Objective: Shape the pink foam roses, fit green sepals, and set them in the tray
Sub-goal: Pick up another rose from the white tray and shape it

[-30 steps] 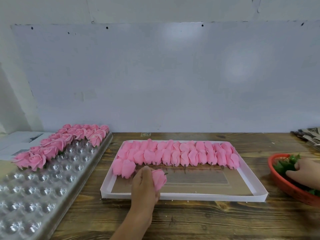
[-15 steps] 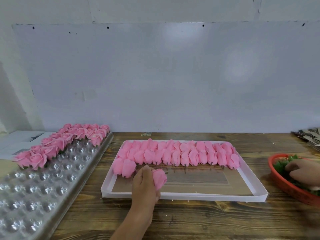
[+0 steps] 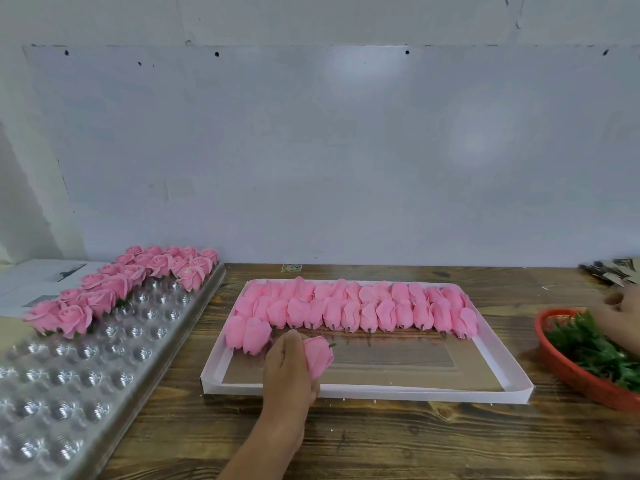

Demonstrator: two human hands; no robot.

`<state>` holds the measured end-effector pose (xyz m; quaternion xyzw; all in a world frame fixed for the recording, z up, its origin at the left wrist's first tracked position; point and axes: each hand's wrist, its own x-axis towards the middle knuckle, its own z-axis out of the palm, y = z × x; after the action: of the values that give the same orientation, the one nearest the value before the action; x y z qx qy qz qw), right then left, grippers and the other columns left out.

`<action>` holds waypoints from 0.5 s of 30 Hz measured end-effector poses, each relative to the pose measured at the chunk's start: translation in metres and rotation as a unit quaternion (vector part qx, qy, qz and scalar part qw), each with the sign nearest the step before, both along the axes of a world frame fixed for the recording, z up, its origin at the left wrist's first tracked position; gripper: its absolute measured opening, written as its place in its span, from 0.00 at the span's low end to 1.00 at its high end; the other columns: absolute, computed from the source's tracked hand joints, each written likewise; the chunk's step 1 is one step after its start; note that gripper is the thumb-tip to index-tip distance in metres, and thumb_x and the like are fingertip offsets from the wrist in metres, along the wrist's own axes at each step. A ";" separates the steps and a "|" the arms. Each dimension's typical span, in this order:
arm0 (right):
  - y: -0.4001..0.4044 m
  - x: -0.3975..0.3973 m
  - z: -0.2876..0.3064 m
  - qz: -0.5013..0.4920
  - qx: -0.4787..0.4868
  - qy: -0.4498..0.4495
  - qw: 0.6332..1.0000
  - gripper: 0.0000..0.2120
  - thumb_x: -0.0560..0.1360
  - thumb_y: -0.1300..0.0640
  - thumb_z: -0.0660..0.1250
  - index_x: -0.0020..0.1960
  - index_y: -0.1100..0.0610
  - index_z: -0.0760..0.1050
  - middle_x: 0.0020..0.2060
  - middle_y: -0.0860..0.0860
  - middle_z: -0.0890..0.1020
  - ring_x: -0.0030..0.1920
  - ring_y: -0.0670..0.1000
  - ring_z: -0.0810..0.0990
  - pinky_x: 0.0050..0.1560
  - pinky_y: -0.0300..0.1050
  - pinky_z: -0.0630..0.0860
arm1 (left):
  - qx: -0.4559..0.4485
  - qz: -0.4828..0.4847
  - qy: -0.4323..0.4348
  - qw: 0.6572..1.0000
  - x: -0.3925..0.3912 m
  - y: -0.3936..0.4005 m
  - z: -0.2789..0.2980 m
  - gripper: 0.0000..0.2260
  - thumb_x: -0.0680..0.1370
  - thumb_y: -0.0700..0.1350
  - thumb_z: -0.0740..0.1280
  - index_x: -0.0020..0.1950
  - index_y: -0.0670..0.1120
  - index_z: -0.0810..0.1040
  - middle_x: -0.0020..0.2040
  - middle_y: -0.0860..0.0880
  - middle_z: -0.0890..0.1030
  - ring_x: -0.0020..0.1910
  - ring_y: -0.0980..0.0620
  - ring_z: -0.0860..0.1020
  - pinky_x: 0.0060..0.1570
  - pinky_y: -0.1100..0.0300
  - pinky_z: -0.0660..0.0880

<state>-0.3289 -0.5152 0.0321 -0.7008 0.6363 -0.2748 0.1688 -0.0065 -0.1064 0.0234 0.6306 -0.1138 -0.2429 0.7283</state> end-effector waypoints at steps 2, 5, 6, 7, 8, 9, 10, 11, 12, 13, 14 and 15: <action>0.040 0.019 0.016 -0.019 -0.001 -0.072 0.997 0.08 0.76 0.58 0.63 0.46 0.64 0.73 0.33 0.62 0.79 0.33 0.65 0.81 0.39 0.66 0.81 | 0.003 0.003 0.003 1.000 0.000 0.000 0.000 0.17 0.84 0.53 0.56 0.40 0.46 0.75 0.38 0.46 0.71 0.21 0.60 0.69 0.24 0.65 0.65; 0.108 0.048 0.035 0.010 -0.034 -0.147 0.989 0.11 0.73 0.56 0.57 0.42 0.65 0.69 0.23 0.56 0.76 0.23 0.55 0.76 0.25 0.50 0.76 | 0.007 0.004 0.006 1.000 0.000 0.000 0.000 0.17 0.84 0.53 0.56 0.41 0.47 0.76 0.38 0.46 0.72 0.24 0.59 0.69 0.25 0.65 0.66; 0.130 0.058 0.040 0.034 -0.054 -0.159 0.985 0.10 0.71 0.55 0.56 0.39 0.62 0.68 0.20 0.53 0.72 0.22 0.52 0.71 0.26 0.45 0.72 | 0.007 0.003 0.005 1.000 0.000 0.001 0.000 0.17 0.84 0.53 0.56 0.41 0.46 0.75 0.38 0.46 0.71 0.24 0.58 0.69 0.24 0.65 0.65; 0.149 0.071 0.044 0.061 -0.056 -0.181 0.980 0.08 0.70 0.55 0.56 0.38 0.60 0.67 0.20 0.52 0.69 0.23 0.52 0.69 0.29 0.44 0.69 | 0.004 0.001 0.003 1.000 0.000 0.001 0.000 0.17 0.84 0.53 0.56 0.41 0.46 0.75 0.38 0.46 0.71 0.24 0.58 0.69 0.24 0.65 0.65; 0.165 0.082 0.047 0.082 -0.046 -0.203 0.975 0.07 0.72 0.56 0.58 0.38 0.58 0.66 0.22 0.52 0.68 0.25 0.51 0.67 0.32 0.43 0.68 | 0.002 -0.001 0.002 1.000 0.000 0.001 0.001 0.17 0.84 0.52 0.56 0.41 0.46 0.74 0.37 0.46 0.70 0.23 0.59 0.68 0.23 0.66 0.64; 0.179 0.093 0.049 0.106 -0.037 -0.218 0.970 0.08 0.73 0.57 0.60 0.36 0.56 0.66 0.24 0.51 0.66 0.26 0.51 0.65 0.33 0.43 0.66 | 0.002 -0.001 0.001 1.000 -0.001 0.001 0.001 0.17 0.84 0.52 0.56 0.40 0.46 0.74 0.37 0.46 0.70 0.22 0.60 0.68 0.23 0.66 0.64; 0.188 0.105 0.049 0.133 -0.031 -0.228 0.964 0.12 0.74 0.59 0.62 0.33 0.55 0.66 0.24 0.50 0.65 0.27 0.50 0.63 0.33 0.42 0.63 | 0.004 -0.001 0.000 1.000 -0.001 0.001 0.002 0.17 0.84 0.52 0.56 0.40 0.46 0.74 0.37 0.46 0.70 0.22 0.60 0.68 0.23 0.66 0.64; 0.198 0.116 0.048 0.165 -0.019 -0.247 0.955 0.14 0.75 0.59 0.65 0.31 0.55 0.67 0.25 0.49 0.66 0.28 0.50 0.64 0.33 0.43 0.63 | 0.005 0.000 0.001 1.000 -0.001 0.002 0.002 0.17 0.84 0.53 0.56 0.41 0.46 0.74 0.37 0.46 0.70 0.22 0.60 0.68 0.23 0.66 0.64; 0.207 0.127 0.046 0.185 0.002 -0.283 0.941 0.14 0.75 0.58 0.68 0.32 0.57 0.71 0.26 0.49 0.71 0.29 0.50 0.67 0.34 0.44 0.66 | 0.006 0.000 0.001 1.000 -0.001 0.002 0.002 0.17 0.84 0.53 0.56 0.41 0.46 0.74 0.37 0.46 0.70 0.22 0.60 0.68 0.23 0.66 0.64; 0.218 0.138 0.044 0.204 0.033 -0.332 0.920 0.10 0.75 0.56 0.70 0.36 0.58 0.77 0.30 0.50 0.77 0.31 0.50 0.71 0.36 0.45 0.70 | 0.008 0.000 0.001 1.000 -0.001 0.002 0.002 0.17 0.84 0.53 0.56 0.41 0.46 0.74 0.38 0.46 0.69 0.23 0.59 0.68 0.23 0.66 0.64; 0.229 0.149 0.043 0.222 0.074 -0.382 0.894 0.08 0.75 0.55 0.72 0.41 0.59 0.82 0.33 0.52 0.80 0.32 0.49 0.74 0.38 0.45 0.74 | 0.009 0.000 0.002 1.000 -0.001 0.003 0.003 0.17 0.83 0.53 0.56 0.41 0.46 0.74 0.38 0.46 0.69 0.23 0.59 0.68 0.23 0.65 0.64; 0.238 0.159 0.040 0.246 0.123 -0.426 0.862 0.09 0.74 0.53 0.73 0.44 0.60 0.83 0.34 0.53 0.81 0.32 0.47 0.75 0.37 0.42 0.76 | 0.010 0.000 0.005 1.000 -0.001 0.003 0.004 0.17 0.83 0.53 0.56 0.41 0.46 0.74 0.38 0.46 0.69 0.24 0.58 0.67 0.23 0.65 0.63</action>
<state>-0.1696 -0.2772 0.0724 -0.6230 0.3379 -0.4155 0.5701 -0.0071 -0.1033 0.0270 0.6364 -0.1080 -0.2467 0.7228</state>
